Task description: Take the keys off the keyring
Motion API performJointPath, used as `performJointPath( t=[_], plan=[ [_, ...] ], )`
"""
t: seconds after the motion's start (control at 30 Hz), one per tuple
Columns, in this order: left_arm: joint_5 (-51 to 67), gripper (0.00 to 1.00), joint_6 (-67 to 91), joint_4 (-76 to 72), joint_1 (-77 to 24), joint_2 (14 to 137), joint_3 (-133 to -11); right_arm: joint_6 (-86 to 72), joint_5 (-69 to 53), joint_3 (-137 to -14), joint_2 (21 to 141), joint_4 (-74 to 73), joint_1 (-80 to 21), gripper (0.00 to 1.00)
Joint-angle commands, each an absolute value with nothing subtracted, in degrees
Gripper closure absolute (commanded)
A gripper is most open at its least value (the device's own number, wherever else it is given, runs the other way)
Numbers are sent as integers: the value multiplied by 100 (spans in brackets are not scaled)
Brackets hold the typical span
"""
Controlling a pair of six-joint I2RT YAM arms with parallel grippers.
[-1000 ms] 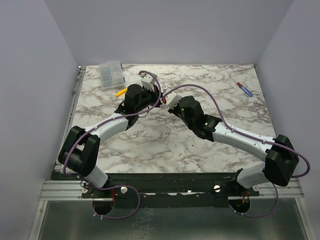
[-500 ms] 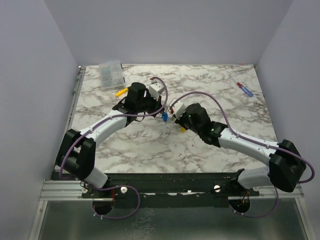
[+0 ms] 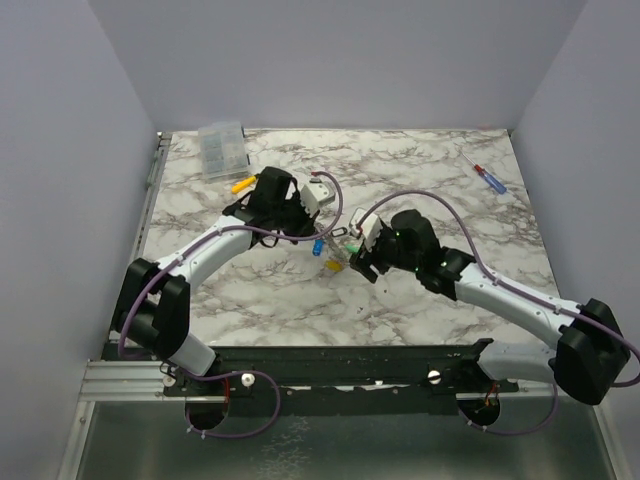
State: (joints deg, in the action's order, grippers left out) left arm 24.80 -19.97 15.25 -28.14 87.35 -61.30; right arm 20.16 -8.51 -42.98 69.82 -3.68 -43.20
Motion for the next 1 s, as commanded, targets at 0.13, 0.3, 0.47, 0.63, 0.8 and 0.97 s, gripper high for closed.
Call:
performJointPath(
  t=[0.13, 0.3, 0.47, 0.63, 0.8, 0.97],
  plan=[
    [1829, 100, -4778, 3250, -2954, 8315, -6637, 1662, -2814, -5101, 6710, -1220, -3456, 25],
    [1689, 100, -6022, 3413, -3219, 7914, -6582, 1476, -3979, -5423, 7027, -1260, -2763, 27],
    [1620, 100, -7294, 3326, -3511, 7394, -6124, 1404, -4547, -5384, 7235, -740, -2428, 33],
    [1552, 100, -7553, 3160, -3784, 7231, -6091, 1159, -4983, -5092, 7380, -63, -2433, 39],
    [1431, 100, -6672, 3517, -4071, 7615, -6752, 993, -4848, -5087, 7402, 149, -2498, 46],
    [1740, 100, -6443, 3798, -4126, 7743, -6965, 768, -5016, -5009, 7378, 328, -2505, 48]
  ],
)
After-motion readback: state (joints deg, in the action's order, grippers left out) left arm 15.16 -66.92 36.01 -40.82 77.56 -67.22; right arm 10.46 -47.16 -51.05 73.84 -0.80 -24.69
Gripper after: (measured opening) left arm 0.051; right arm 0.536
